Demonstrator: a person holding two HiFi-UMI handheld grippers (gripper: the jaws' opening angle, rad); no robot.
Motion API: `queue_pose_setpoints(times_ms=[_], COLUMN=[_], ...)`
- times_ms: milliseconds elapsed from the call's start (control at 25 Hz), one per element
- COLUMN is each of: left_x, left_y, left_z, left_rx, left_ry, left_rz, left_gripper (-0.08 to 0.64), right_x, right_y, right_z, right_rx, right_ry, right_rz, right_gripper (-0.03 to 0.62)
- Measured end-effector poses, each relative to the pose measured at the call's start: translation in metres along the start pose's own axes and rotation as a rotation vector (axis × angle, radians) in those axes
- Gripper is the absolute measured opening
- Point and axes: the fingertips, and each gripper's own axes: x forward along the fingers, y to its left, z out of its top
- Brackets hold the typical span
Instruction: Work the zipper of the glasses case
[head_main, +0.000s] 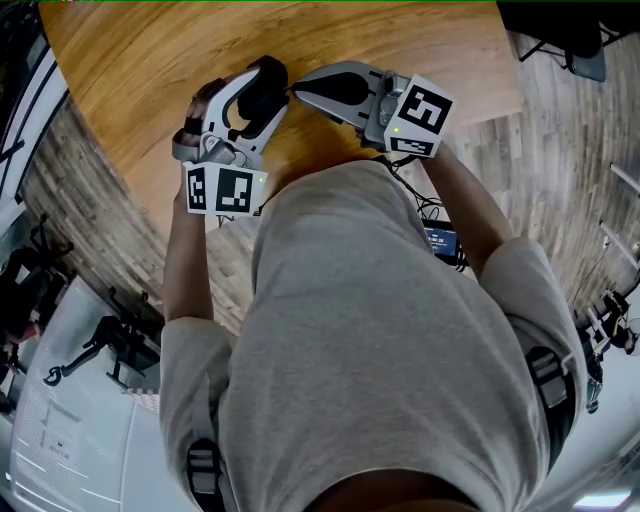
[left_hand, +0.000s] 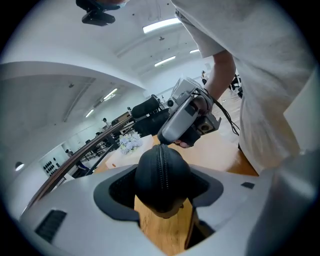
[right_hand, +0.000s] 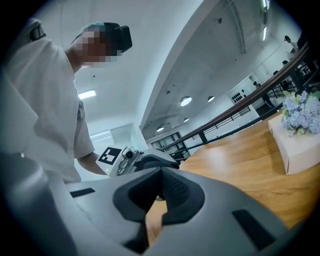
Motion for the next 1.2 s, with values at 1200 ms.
queue_pose_setpoints(times_ms=[1200], left_x=[0.058], left_y=[-0.006], left_z=[-0.031], left_rx=[0.014], left_ry=[0.234], left_rz=[0.015], left_gripper=[0.272], right_x=[-0.004], right_y=[-0.023], right_z=[-0.015], right_rx=[0.057], right_ry=[0.102], right_rz=[-0.173], right_gripper=[0.025])
